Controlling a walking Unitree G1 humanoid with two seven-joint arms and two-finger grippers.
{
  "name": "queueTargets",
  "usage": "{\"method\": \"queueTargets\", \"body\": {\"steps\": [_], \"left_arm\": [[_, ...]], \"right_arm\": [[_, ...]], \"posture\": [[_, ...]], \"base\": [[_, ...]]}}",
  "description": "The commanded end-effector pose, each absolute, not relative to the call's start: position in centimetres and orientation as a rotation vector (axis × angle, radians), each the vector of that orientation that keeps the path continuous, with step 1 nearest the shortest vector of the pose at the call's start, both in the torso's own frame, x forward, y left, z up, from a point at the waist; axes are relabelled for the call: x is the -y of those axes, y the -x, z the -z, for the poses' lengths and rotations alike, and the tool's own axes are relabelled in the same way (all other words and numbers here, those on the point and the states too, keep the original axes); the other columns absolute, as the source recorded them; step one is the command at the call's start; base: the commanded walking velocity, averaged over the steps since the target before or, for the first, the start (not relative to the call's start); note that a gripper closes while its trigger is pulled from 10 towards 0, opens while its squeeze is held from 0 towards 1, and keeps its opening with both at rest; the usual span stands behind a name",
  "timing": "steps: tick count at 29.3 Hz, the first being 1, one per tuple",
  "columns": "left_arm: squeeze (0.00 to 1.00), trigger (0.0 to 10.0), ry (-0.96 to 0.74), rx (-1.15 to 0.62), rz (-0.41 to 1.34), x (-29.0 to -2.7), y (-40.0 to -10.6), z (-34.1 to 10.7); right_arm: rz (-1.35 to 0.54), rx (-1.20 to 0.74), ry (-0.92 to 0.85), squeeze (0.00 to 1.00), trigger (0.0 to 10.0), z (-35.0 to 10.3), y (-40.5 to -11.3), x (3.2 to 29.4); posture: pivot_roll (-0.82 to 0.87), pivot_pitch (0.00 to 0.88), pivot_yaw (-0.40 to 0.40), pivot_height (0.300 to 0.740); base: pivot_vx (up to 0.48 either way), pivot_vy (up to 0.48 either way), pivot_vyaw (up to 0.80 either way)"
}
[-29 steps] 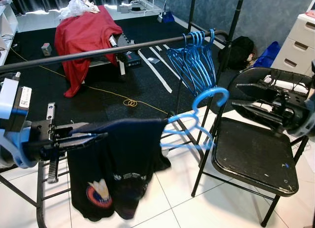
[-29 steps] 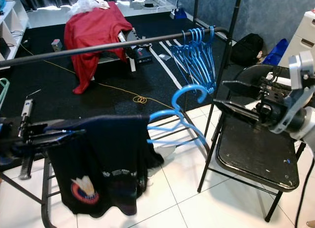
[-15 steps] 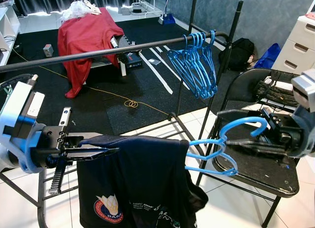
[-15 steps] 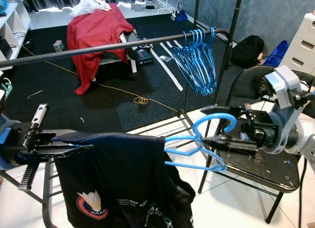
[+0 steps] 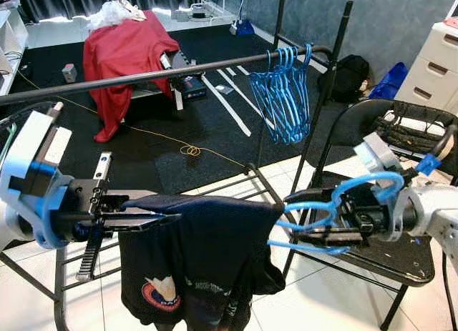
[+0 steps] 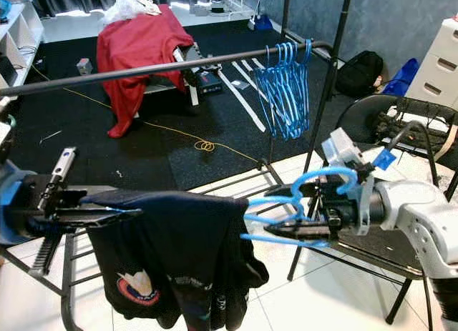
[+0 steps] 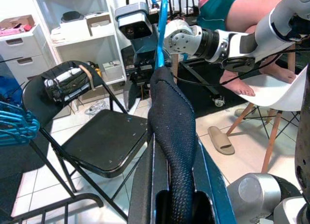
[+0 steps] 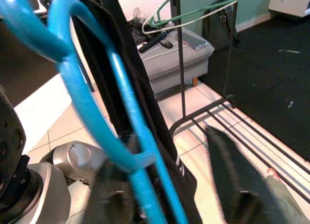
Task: Hang hanger
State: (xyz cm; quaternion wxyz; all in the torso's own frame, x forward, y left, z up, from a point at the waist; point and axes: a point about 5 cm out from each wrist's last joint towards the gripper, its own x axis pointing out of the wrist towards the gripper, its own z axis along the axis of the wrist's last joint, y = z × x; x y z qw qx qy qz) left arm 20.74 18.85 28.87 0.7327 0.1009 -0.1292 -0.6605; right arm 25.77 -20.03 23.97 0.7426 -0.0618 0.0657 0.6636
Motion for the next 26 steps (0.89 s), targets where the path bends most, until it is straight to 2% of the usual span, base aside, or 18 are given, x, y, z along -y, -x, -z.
{"method": "queueTargets", "body": {"steps": [1,10,15,16,20,26], "left_arm": [[0.00,10.0,-0.210,0.307,1.491,-18.1,-20.8,-28.8],[0.00,10.0,-0.199,0.296,1.477,-17.8,-21.2,-28.2],[0.00,10.0,-0.138,0.270,1.484,-18.1,-21.4,-28.2],[1.00,10.0,-0.111,0.268,1.479,-18.2,-21.4,-28.3],[1.00,10.0,-0.073,0.275,1.460,-18.9,-21.6,-28.3],[1.00,10.0,0.029,0.340,1.345,-21.5,-22.3,-28.5]], "right_arm": [[-1.482,-0.098,0.119,0.00,0.0,-24.5,-26.0,19.2],[-1.504,-0.043,0.095,0.00,0.0,-25.2,-26.3,18.5],[-1.503,-0.030,0.093,0.00,0.0,-25.5,-26.3,18.6],[-1.502,-0.026,0.092,0.00,0.0,-25.6,-26.3,18.6],[-1.501,-0.013,0.082,0.00,0.0,-26.0,-26.2,18.9],[-1.489,0.033,0.062,0.00,0.0,-27.0,-26.1,19.5]], "posture": [[-0.07,0.054,-0.003,0.740],[-0.07,0.054,-0.004,0.740],[-0.07,0.054,-0.004,0.740],[-0.07,0.057,0.000,0.740],[-0.07,0.057,0.000,0.740],[-0.07,0.054,0.000,0.740]], "base": [[0.000,0.000,0.00],[0.000,0.000,0.00],[0.000,0.000,0.00],[0.000,0.000,0.00],[0.000,0.000,0.00],[0.000,0.000,0.00]]}}
